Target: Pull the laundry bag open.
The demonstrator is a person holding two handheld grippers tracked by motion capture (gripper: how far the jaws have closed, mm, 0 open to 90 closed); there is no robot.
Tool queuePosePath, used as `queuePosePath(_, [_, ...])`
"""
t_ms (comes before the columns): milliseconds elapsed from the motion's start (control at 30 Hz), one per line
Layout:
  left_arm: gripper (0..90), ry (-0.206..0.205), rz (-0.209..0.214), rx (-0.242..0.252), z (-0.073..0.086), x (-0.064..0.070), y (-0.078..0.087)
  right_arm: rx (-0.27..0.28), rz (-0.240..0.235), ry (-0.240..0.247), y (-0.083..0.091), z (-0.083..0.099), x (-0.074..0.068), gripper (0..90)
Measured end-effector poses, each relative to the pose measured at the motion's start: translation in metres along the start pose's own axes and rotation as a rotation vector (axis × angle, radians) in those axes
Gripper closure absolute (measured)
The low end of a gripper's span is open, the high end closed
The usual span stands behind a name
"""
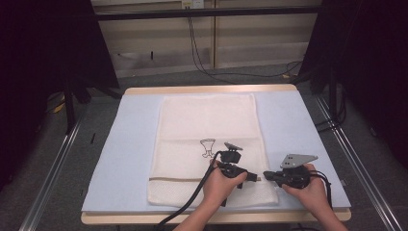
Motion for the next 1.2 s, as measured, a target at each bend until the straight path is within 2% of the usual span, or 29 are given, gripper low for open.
queuePosePath(167, [73.0,0.041,0.017,0.014,-0.001,-0.001,-0.005,-0.001,0.001,-0.004,0.000,0.001,0.000,90.0])
queuePosePath(200, [73.0,0.058,0.039,0.020,0.000,-0.001,-0.006,0.000,0.000,-0.006,0.000,0.001,0.000,90.0])
queuePosePath(267, [74.1,0.078,0.046,0.025,-0.001,-0.001,-0.009,0.000,0.001,-0.007,-0.001,0.001,0.000,90.0])
queuePosePath(333, [76.4,0.078,0.041,0.010,-0.001,-0.002,-0.010,-0.001,0.001,-0.011,-0.001,0.001,0.000,90.0])
queuePosePath(400, [79.6,0.085,0.040,0.029,-0.002,-0.002,-0.014,-0.002,0.002,-0.015,-0.001,0.001,0.000,90.0])
queuePosePath(467, [82.2,0.087,0.035,0.026,-0.002,-0.003,-0.014,0.001,0.002,-0.016,-0.001,0.001,-0.001,90.0])
queuePosePath(500, [83.4,0.095,0.046,0.031,-0.002,-0.003,-0.015,0.002,0.003,-0.017,-0.001,0.001,0.000,90.0])
queuePosePath(633, [85.2,0.090,0.046,0.023,-0.002,-0.004,-0.016,0.000,0.009,-0.013,-0.001,0.002,-0.001,90.0])
queuePosePath(700, [86.1,0.112,0.060,0.025,-0.002,-0.004,-0.016,0.003,0.012,-0.008,-0.001,0.002,-0.002,90.0])
queuePosePath(867, [87.1,0.106,0.047,0.006,-0.003,-0.004,-0.014,0.011,0.016,-0.006,-0.001,0.003,-0.002,90.0])
queuePosePath(1000, [87.2,0.114,0.061,0.011,-0.003,-0.004,-0.014,0.011,0.017,-0.004,-0.001,0.003,-0.002,90.0])
queuePosePath(1100, [87.2,0.106,0.048,-0.003,-0.004,-0.005,-0.011,0.006,0.020,-0.001,-0.001,0.003,-0.003,90.0])
queuePosePath(1200, [87.3,0.129,0.040,-0.002,-0.004,-0.005,-0.007,0.010,0.018,-0.004,-0.002,0.003,-0.002,90.0])
Point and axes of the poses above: each handheld gripper's, and its own axes: y roughly backward along the jaws, z roughly out of its underside, x roughly to its right, the point moved 3 cm from there along -y, roughly forward along the jaws, and after that the axes turned 6 degrees about z, right-handed, at the moved point
